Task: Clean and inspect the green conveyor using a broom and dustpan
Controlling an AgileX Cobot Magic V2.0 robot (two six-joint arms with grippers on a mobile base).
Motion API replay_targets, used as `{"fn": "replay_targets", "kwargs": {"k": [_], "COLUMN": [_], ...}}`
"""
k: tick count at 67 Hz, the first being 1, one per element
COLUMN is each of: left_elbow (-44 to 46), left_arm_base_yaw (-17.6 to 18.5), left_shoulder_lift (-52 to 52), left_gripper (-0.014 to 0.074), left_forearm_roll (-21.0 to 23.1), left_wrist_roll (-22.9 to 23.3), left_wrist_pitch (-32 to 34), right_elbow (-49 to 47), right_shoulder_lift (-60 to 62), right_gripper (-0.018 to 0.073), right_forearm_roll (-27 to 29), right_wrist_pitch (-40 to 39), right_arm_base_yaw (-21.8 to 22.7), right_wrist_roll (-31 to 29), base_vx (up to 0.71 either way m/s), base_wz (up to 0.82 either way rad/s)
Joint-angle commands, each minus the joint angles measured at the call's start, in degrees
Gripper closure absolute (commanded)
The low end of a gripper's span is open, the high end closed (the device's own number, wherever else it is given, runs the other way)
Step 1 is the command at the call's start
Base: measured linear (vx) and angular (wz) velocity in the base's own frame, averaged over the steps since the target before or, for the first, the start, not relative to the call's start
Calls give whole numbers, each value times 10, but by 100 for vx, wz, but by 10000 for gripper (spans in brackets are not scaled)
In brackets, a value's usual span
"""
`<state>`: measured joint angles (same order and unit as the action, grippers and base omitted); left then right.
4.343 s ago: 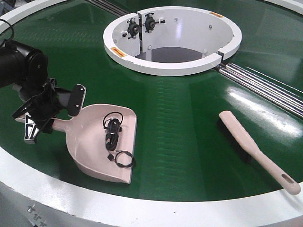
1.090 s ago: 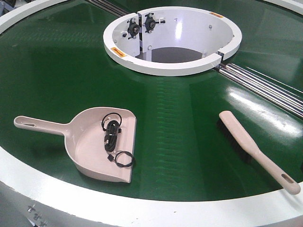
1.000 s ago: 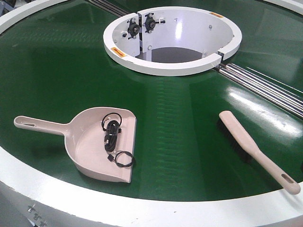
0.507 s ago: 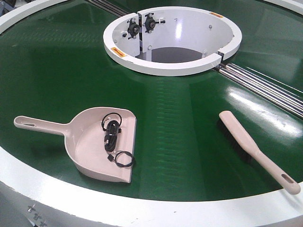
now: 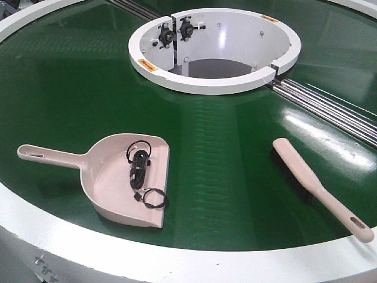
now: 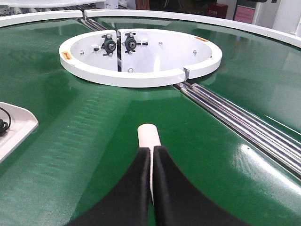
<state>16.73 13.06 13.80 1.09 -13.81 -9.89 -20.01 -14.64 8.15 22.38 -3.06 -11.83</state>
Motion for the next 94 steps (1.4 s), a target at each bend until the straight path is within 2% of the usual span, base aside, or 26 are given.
{"fn": "replay_targets", "kwargs": {"k": [1, 21, 26, 34, 40, 46, 55, 61, 75, 94], "left_elbow": [15, 3, -36, -134, -191, -187, -189, -189, -189, -188], "left_arm_base_yaw": [2, 2, 2, 2, 0, -18, -50, -52, -57, -57], "left_shoulder_lift": [7, 6, 0, -27, -53, -83, -128, -156, -154, -153], "left_gripper": [604, 604, 604, 604, 604, 604, 604, 604, 604, 604], "left_forearm_roll": [3, 2, -11, -19, -17, -17, -11, -11, -11, -11], "left_wrist_roll": [5, 4, 8, 20, 21, 30, 35, 47, 81, 81], "left_wrist_pitch": [42, 49, 78, 161, 187, 124, 94, 79, 76, 76], "right_elbow": [-15, -15, -15, -15, -15, -15, -15, -15, -15, -15], "right_shoulder_lift": [-10, -10, -10, -10, -10, -10, -10, -10, -10, -10], "right_gripper": [568, 568, 568, 568, 568, 568, 568, 568, 568, 568], "right_forearm_roll": [-1, -1, -1, -1, -1, -1, -1, -1, -1, -1], "right_wrist_pitch": [-46, -46, -46, -46, -46, -46, -46, -46, -46, -46], "right_arm_base_yaw": [1, 1, 1, 1, 1, 1, 1, 1, 1, 1], "right_wrist_roll": [-3, -3, -3, -3, -3, -3, -3, -3, -3, -3], "base_vx": [0, 0, 0, 0, 0, 0, 0, 0, 0, 0], "base_wz": [0, 0, 0, 0, 0, 0, 0, 0, 0, 0]}}
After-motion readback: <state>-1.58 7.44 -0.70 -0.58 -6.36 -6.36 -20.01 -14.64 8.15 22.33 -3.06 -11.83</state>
